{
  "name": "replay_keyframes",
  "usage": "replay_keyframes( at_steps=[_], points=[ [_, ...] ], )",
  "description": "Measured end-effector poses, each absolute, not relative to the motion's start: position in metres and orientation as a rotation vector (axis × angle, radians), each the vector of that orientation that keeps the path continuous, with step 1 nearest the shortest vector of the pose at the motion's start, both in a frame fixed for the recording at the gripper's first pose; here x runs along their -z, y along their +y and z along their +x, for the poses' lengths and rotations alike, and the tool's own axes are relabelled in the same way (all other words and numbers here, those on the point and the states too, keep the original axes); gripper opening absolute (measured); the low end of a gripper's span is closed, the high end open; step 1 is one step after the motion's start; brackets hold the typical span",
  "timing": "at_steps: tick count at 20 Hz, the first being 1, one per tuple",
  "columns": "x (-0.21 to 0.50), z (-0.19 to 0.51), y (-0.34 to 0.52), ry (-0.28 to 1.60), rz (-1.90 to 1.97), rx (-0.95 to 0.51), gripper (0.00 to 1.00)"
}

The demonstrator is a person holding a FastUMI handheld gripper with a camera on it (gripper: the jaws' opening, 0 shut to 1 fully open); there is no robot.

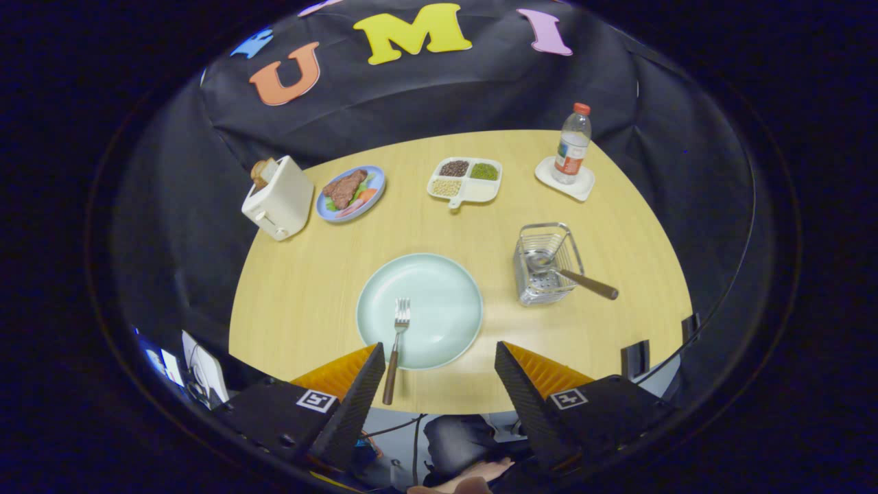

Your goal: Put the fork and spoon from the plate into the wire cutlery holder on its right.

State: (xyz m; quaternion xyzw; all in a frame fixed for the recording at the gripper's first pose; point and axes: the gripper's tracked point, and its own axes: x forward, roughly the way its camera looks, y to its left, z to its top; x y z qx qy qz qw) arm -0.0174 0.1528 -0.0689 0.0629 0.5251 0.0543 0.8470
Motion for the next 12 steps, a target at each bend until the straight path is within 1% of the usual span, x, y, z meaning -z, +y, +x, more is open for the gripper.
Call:
replay_keyframes(
  at_steps=[6,12],
  points=[
    [0.120,-0.026,0.208,1.186,0.146,-0.158,0.97],
    [0.174,-0.016,0.212,1.240,0.104,-0.106,0.93]
  ],
)
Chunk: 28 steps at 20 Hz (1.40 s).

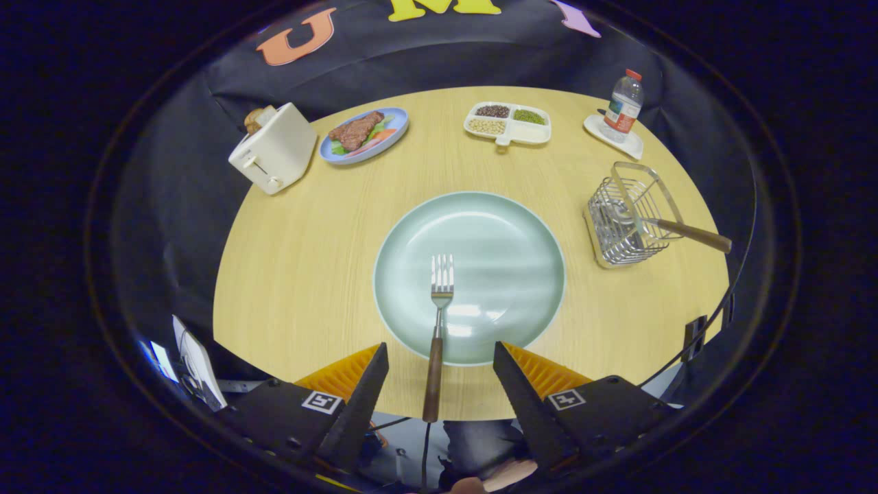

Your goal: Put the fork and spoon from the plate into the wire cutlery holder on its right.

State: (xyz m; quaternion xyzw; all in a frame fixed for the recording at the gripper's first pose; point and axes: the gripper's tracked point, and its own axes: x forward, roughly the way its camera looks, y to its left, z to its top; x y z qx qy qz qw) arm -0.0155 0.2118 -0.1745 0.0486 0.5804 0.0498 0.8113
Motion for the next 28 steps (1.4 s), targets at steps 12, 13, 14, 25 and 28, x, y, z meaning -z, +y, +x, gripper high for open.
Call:
replay_keyframes(
  at_steps=[12,13,14,25,28],
  points=[
    [0.220,-0.004,0.199,1.313,0.073,-0.032,0.29],
    [0.221,-0.003,0.200,1.319,0.070,-0.045,0.16],
    [0.223,-0.003,0.200,1.320,0.066,-0.042,0.16],
    [0.157,-0.005,0.175,1.262,0.081,-0.106,0.00],
    [0.119,0.003,0.143,1.212,0.099,-0.086,0.00]
  ],
)
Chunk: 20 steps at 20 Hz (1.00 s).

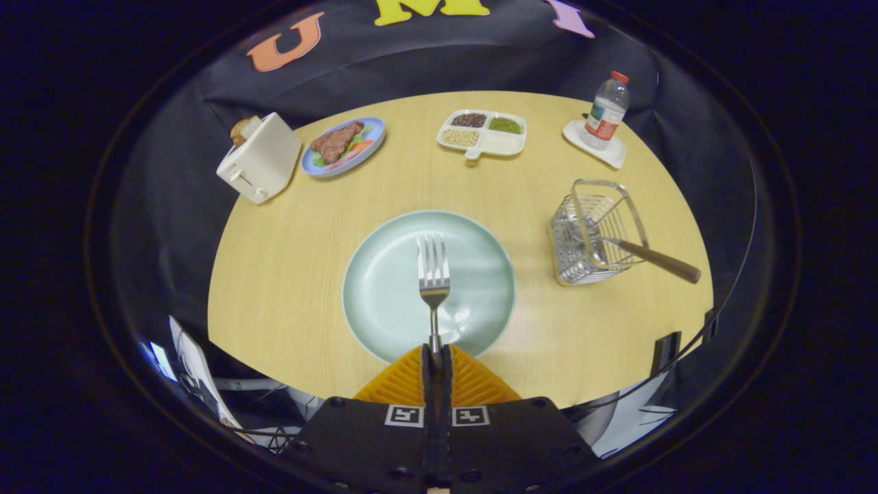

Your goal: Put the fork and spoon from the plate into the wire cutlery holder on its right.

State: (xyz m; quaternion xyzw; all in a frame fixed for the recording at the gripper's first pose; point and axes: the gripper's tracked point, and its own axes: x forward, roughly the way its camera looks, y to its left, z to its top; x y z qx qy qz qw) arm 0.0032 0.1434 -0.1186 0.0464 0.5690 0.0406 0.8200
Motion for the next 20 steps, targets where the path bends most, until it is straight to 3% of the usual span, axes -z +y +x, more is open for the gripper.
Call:
replay_keyframes(
  at_steps=[9,20],
  points=[
    [0.070,0.025,0.012,1.215,0.083,0.060,0.00],
    [0.093,0.042,-0.001,1.338,0.086,0.038,0.02]
  ],
)
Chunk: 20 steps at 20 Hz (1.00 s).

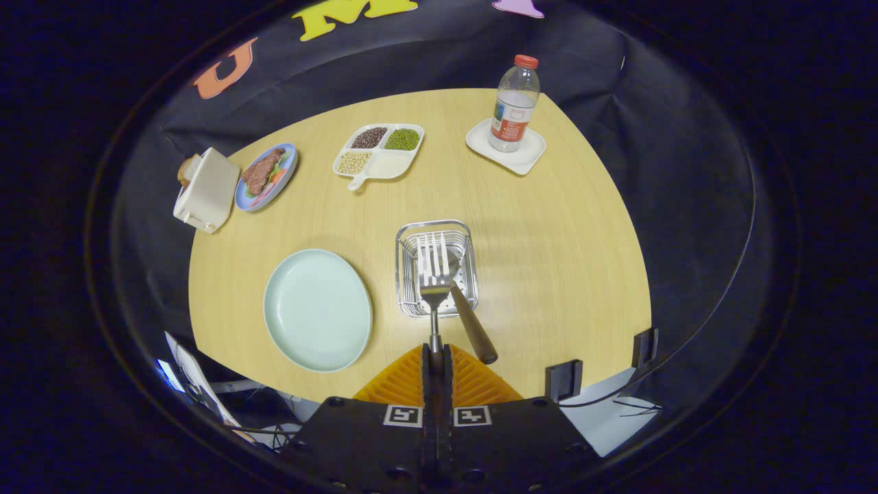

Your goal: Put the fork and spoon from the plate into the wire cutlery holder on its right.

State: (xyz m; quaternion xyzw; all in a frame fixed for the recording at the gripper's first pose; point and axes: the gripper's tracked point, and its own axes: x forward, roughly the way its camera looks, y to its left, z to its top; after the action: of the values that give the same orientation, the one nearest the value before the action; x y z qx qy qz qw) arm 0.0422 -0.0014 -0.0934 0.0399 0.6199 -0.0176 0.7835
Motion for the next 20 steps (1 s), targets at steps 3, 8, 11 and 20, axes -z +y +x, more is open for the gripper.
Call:
replay_keyframes(
  at_steps=[3,8,11,20],
  points=[
    [0.091,0.045,-0.003,1.340,0.095,0.051,0.07],
    [0.086,0.051,-0.001,1.321,0.123,0.047,0.07],
    [0.073,0.058,0.006,1.275,0.191,0.035,0.45],
    [0.015,0.056,0.004,1.071,0.225,0.033,0.97]
  ],
)
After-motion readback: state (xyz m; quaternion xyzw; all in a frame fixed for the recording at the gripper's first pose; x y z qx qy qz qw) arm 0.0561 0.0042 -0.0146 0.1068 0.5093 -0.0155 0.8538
